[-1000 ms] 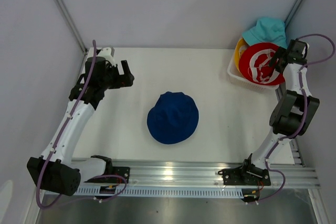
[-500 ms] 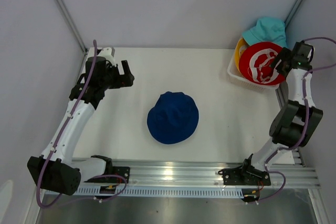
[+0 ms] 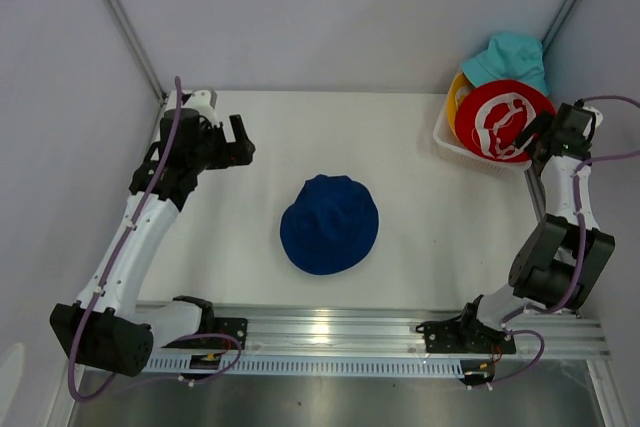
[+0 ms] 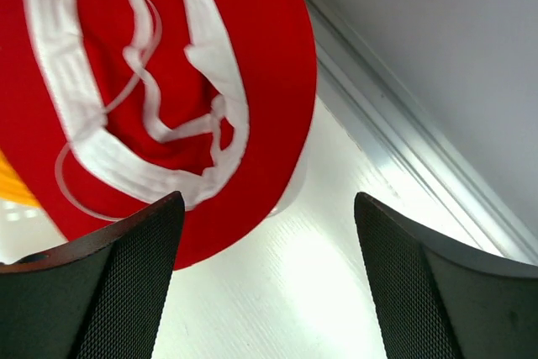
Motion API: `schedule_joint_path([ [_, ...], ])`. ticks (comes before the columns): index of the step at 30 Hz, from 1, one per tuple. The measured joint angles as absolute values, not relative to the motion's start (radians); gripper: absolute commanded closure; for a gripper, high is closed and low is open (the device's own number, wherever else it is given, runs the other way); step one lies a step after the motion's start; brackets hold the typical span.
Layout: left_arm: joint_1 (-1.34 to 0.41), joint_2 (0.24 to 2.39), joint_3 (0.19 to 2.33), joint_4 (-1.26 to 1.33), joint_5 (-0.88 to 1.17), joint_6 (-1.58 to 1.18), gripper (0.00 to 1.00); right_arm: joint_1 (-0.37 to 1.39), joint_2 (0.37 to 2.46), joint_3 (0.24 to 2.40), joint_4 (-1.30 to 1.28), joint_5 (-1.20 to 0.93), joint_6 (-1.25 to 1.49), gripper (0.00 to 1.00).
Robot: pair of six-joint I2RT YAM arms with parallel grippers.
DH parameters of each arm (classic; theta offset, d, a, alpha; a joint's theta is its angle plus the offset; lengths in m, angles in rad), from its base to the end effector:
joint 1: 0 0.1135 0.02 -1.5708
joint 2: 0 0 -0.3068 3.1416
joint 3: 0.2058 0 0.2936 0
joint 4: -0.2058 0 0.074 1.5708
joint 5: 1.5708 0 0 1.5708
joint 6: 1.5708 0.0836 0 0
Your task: Stack the hats
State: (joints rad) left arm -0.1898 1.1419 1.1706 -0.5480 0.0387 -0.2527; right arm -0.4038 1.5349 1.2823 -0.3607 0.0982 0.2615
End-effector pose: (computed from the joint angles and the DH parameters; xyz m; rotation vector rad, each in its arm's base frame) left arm 0.3085 -0.0626 0.3826 -0.0425 2.1041 -0.3077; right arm 0.3929 -0.1768 0.3159 0.7666 2.0481 -0.1878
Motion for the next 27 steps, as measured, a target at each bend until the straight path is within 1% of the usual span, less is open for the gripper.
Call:
schedule_joint_path([
  [6,-0.190,1.140,1.171,-0.548,0.039,-0.253,0.00,-0.408,1.595,1.253,-0.318,0.097,0.286,0.21],
  [7,-0.190,1.140,1.171,-0.547,0.039,-0.253,0.01,-0.408,1.605,1.253,-0.302,0.096,0.288,0.24],
  [9,-0.190,1.140,1.170,-0.543,0.038,-0.252,0.01,-0.408,1.621,1.253,-0.273,0.095,0.295,0.27],
  [10,-0.190,1.138,1.168,-0.538,0.038,-0.252,0.01,-0.408,1.628,1.253,-0.257,0.096,0.298,0.32],
  [12,-0.190,1.132,1.160,-0.528,0.038,-0.252,0.01,-0.408,1.639,1.256,-0.233,0.096,0.304,0.36],
  [15,-0.190,1.126,1.149,-0.516,0.036,-0.250,0.01,-0.408,1.668,1.278,-0.197,0.085,0.314,0.48],
  [17,-0.190,1.124,1.145,-0.507,0.031,-0.248,0.00,-0.408,1.692,1.297,-0.186,0.073,0.319,0.64],
  [18,-0.190,1.124,1.144,-0.504,0.030,-0.244,0.00,-0.408,1.700,1.303,-0.183,0.067,0.325,0.69],
  [19,-0.190,1.124,1.144,-0.500,0.028,-0.242,0.01,-0.408,1.707,1.308,-0.180,0.060,0.329,0.80],
  [20,-0.190,1.124,1.144,-0.496,0.028,-0.241,0.00,-0.408,1.712,1.311,-0.178,0.054,0.331,0.88],
  [22,-0.190,1.124,1.144,-0.491,0.025,-0.236,0.01,-0.408,1.714,1.315,-0.175,0.038,0.335,1.00],
  [27,-0.190,1.124,1.144,-0.488,0.022,-0.234,0.01,-0.407,1.713,1.377,-0.181,-0.038,0.336,1.00],
])
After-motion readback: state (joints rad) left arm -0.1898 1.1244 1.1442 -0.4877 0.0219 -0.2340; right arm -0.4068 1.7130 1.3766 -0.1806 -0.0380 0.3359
